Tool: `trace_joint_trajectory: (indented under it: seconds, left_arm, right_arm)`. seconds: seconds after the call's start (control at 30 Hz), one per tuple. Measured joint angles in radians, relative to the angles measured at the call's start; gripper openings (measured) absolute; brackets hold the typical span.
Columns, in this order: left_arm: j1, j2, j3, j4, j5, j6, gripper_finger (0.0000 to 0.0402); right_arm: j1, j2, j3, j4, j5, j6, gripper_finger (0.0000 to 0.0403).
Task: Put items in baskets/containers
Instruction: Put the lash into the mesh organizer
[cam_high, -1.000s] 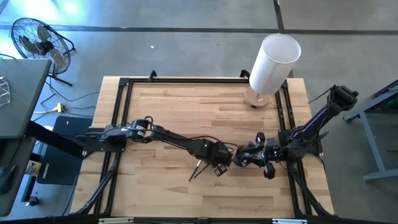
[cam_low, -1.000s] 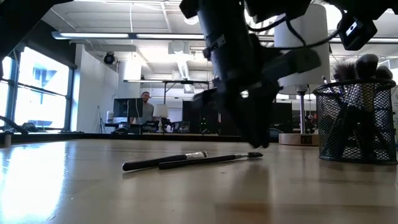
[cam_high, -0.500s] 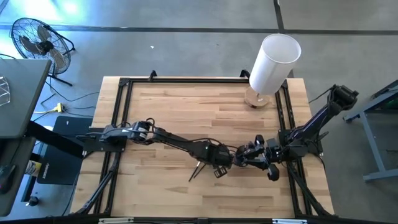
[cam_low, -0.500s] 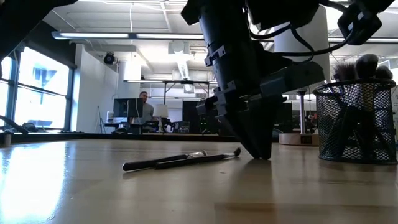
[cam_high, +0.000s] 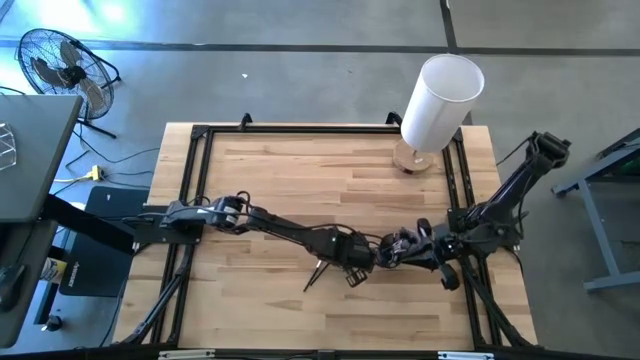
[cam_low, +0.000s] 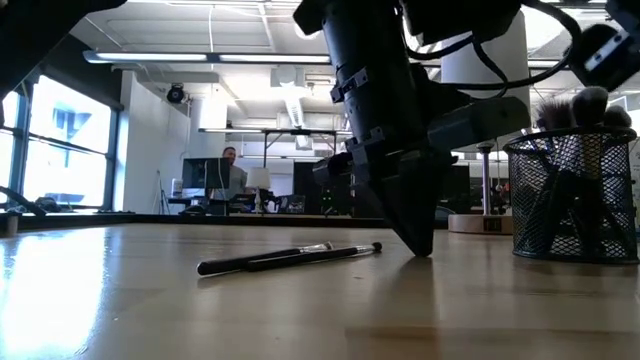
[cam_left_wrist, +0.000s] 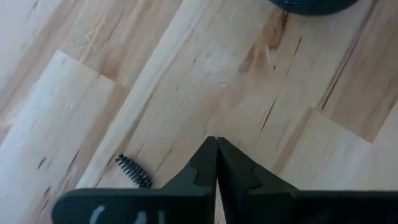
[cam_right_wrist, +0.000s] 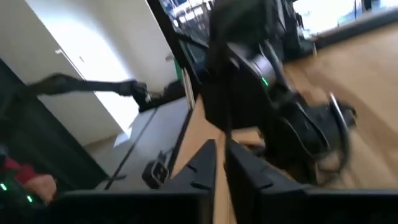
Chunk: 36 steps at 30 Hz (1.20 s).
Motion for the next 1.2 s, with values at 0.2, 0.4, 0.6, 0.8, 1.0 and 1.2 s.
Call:
trace_joint_trajectory:
  seconds: [0.2,0.4,0.6,0.8,1.0,1.2]
  left_arm:
    - [-0.020,-0.068,0.062,-0.107,-0.080,0.008,0.0001]
    - [-0.031,-0.131,0.079,-0.132,-0.132,0.027,0.0000]
    - [-0.068,-0.187,0.081,-0.143,-0.167,0.069,0.0000]
    - [-0.082,-0.214,0.046,-0.164,-0.168,0.079,0.0000]
    - [-0.114,-0.270,-0.073,-0.130,-0.159,-0.009,0.0000]
    - [-0.164,-0.382,-0.303,0.056,-0.176,-0.146,0.0000]
  right_arm:
    - [0.010,-0.073,0.000,-0.158,-0.030,0.132,0.0014]
    - [0.010,-0.087,0.000,-0.220,-0.106,0.196,0.0003]
    - [0.010,-0.093,0.000,-0.218,-0.152,0.204,0.0001]
    - [0.010,-0.140,0.000,-0.153,-0.150,0.075,0.0000]
    - [0.010,-0.245,0.000,-0.169,-0.115,-0.083,0.0000]
    - [0.009,-0.387,0.001,-0.273,0.001,-0.171,0.0000]
